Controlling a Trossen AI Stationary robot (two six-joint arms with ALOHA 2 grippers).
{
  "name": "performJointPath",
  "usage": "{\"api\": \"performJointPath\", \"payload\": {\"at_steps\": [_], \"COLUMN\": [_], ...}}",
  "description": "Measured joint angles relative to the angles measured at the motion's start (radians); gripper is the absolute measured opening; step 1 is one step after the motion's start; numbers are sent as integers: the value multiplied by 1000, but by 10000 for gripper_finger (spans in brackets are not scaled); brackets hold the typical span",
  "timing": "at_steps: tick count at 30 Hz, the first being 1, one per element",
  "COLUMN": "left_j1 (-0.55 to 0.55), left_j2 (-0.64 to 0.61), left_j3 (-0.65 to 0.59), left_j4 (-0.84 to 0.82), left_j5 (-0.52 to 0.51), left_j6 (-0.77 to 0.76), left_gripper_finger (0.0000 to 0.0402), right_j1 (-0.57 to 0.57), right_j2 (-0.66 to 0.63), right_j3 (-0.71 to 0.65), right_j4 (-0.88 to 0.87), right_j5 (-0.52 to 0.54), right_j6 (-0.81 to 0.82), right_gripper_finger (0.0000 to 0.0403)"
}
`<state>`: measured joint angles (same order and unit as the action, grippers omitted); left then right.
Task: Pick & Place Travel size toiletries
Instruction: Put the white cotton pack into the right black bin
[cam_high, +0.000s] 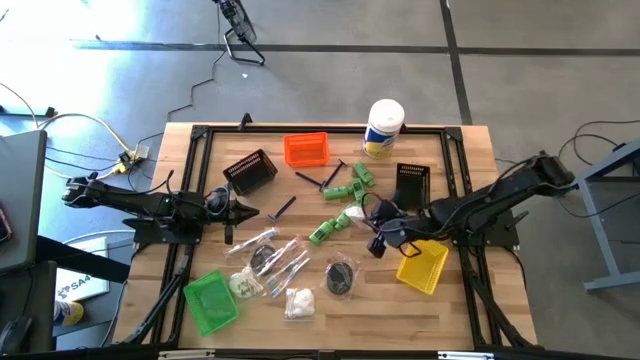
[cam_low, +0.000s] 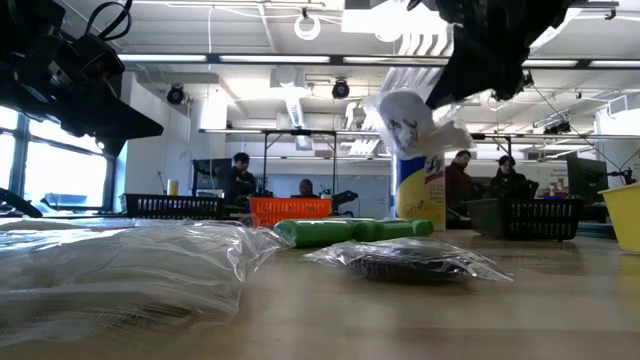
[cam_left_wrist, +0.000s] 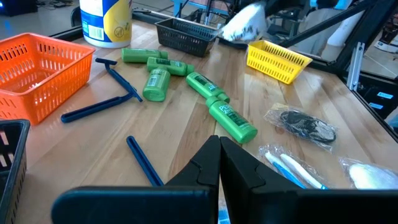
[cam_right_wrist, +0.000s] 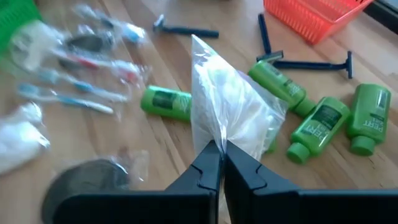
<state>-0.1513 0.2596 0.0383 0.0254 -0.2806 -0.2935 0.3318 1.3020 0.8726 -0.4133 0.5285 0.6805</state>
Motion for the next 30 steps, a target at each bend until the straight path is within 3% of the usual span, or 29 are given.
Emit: {"api": "performJointPath", "payload": {"at_steps": [11, 30], "left_j1": [0, 0], "left_j2": [0, 0], "left_j3": [0, 0], "left_j4": [1, 1], "left_j5": [0, 0], "left_j6": [0, -26], "left_gripper_finger": [3, 3], "right_j1": [0, 0], "right_j2": [-119, -123], "right_j3": [0, 0], "right_j4": [73, 129], "right_j5": [1, 23], "right_j6": [-16, -64], "right_gripper_finger": [3, 3]}}
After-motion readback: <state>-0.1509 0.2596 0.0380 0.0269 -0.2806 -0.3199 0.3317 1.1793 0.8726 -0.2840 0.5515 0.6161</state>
